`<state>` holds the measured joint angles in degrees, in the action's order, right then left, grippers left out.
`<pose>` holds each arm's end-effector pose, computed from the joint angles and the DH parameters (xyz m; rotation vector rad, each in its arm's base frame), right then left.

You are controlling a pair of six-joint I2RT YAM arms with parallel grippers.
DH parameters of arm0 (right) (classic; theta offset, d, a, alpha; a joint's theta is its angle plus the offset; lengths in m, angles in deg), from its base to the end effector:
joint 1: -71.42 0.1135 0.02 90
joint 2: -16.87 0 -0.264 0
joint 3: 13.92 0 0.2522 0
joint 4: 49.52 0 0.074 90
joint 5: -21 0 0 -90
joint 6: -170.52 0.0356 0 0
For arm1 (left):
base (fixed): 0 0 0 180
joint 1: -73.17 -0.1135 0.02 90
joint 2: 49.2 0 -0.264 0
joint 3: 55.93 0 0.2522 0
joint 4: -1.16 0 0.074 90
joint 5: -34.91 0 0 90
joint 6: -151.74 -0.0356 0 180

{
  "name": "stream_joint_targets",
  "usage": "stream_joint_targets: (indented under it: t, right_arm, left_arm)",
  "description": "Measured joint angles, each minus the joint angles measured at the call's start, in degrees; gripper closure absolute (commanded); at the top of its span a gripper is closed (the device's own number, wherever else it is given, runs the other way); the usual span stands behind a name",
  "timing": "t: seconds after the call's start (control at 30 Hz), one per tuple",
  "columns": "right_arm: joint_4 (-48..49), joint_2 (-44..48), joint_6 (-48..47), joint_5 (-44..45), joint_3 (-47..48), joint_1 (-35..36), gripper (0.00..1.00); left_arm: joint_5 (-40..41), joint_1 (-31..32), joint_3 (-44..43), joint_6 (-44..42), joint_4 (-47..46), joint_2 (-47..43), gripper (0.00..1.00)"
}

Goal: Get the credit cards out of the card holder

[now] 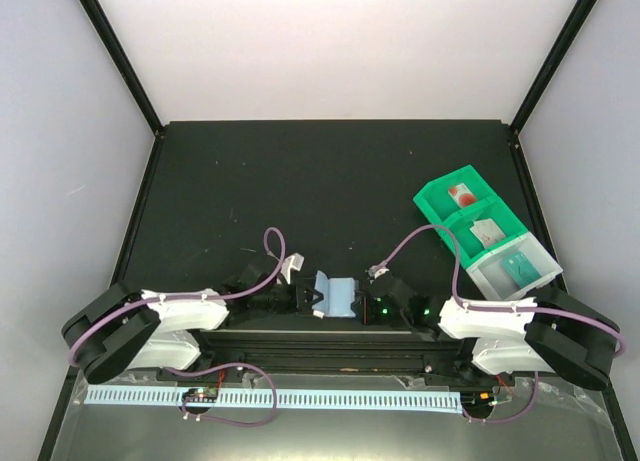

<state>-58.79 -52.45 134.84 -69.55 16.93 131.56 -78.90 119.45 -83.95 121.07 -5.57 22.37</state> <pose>0.0982 0.1718 0.1225 -0.1378 2.6159 0.8581 0.1310 -0.1578 0.1263 -0.0225 2.5742 -1.3470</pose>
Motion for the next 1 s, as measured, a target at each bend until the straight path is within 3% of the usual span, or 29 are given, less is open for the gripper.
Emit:
stream_joint_targets:
  t: [0.43,0.57,0.7,0.77,1.0]
  right_arm:
    - [2.7,-1.0,0.0,0.0,-0.6,0.0,0.8]
    - [2.0,-0.3,0.0,0.0,-0.7,0.0,0.79]
    - [-0.3,2.4,0.0,0.1,-0.8,0.0,0.77]
    - [-1.7,4.1,0.0,0.3,-0.7,0.0,0.74]
    - [-10.0,12.3,-1.0,3.1,1.1,0.2,0.55]
  left_arm:
    - [-3.3,2.6,0.0,5.6,-16.8,15.6,0.95]
    - [-3.3,2.6,0.0,5.7,-16.2,15.0,0.91]
    - [-1.4,2.4,-0.9,3.2,-8.7,8.8,0.83]
    - [1.3,2.1,-1.9,1.4,-1.8,3.7,0.76]
    - [11.6,0.9,-5.3,-3.6,20.5,-13.9,0.29]
